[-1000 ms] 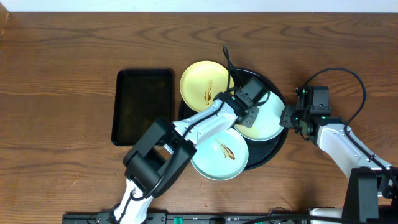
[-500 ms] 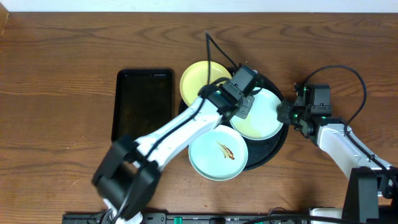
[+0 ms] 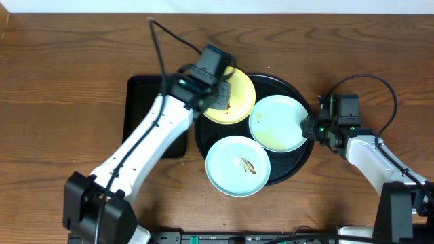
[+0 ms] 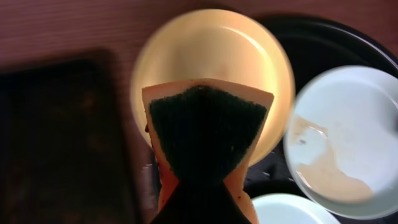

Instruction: Clean dirty plates on tray and stack at the side

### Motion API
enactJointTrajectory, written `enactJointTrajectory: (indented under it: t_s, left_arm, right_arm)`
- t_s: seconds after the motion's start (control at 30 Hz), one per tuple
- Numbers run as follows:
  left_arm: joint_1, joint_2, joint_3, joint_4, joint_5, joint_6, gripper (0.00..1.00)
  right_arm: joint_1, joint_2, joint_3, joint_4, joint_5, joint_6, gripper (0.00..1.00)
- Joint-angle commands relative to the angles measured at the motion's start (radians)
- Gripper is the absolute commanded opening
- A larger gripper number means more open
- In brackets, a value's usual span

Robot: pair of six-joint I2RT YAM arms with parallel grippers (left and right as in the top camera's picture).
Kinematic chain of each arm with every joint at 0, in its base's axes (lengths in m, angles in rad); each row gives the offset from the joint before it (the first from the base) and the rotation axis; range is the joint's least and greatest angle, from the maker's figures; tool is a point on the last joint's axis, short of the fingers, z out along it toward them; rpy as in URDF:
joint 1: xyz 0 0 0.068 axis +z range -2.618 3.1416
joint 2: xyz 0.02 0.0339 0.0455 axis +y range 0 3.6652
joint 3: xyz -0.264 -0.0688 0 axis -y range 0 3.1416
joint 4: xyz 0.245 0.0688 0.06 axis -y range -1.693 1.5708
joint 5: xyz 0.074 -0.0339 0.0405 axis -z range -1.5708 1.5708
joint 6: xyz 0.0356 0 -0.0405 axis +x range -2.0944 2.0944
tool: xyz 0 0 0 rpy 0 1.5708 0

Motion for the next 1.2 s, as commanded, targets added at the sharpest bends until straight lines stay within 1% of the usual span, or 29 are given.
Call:
enactJointTrajectory:
  t_s: [0.0, 0.2, 0.4, 0.47, 0.5, 0.53, 0.6, 0.7, 0.8, 0.93, 1.1, 1.17]
  left_arm:
    - [0.046, -0.02, -0.002, -0.013, -0.018, -0.009, 0.08]
    - [0.099, -0.02, -0.002, -0.023, -0.001, -0.013, 0.08]
    - [0.103, -0.02, -0.002, -0.032, 0.002, -0.013, 0.08]
    - [0.103, -0.02, -0.002, -0.034, 0.002, -0.013, 0.08]
    - [0.103, -0.02, -0.002, -0.034, 0.002, -0.013, 0.07]
    - [0.103, -0.02, -0.002, -0.034, 0.002, -0.013, 0.08]
    - [0.103, -0.02, -0.002, -0.034, 0.002, -0.013, 0.08]
    - [0.103, -0.02, -0.002, -0.035, 0.005, -0.013, 0.08]
    - [0.103, -0.02, -0.002, -0.038, 0.004, -0.013, 0.08]
    - [0.103, -0.02, -0.002, -0.045, 0.005, -0.013, 0.08]
    - [0.103, -0.02, -0.002, -0.052, 0.004, -0.013, 0.08]
    - [0.103, -0.02, -0.002, -0.052, 0.004, -0.013, 0.08]
  right_arm:
    - [0.014, 0.008, -0.011, -0.005, -0.008, -0.003, 0.31]
    - [0.055, 0.02, -0.013, -0.018, 0.003, -0.003, 0.3]
    - [0.063, 0.066, -0.013, -0.027, 0.004, 0.02, 0.26]
    - [0.063, 0.095, -0.013, -0.029, 0.004, 0.043, 0.23]
    - [0.063, 0.105, -0.013, -0.029, 0.004, 0.045, 0.2]
    - [0.063, 0.117, -0.013, -0.026, 0.006, 0.051, 0.15]
    - [0.062, 0.137, -0.013, -0.018, 0.031, 0.081, 0.1]
    - [0.061, 0.138, -0.013, 0.003, 0.064, 0.082, 0.02]
    - [0.06, 0.121, -0.011, 0.031, 0.072, 0.079, 0.01]
    - [0.058, 0.058, -0.002, 0.048, 0.088, 0.028, 0.01]
    - [0.059, -0.067, 0.006, 0.041, 0.22, -0.068, 0.01]
    - [0.059, -0.118, 0.006, 0.045, 0.253, -0.13, 0.01]
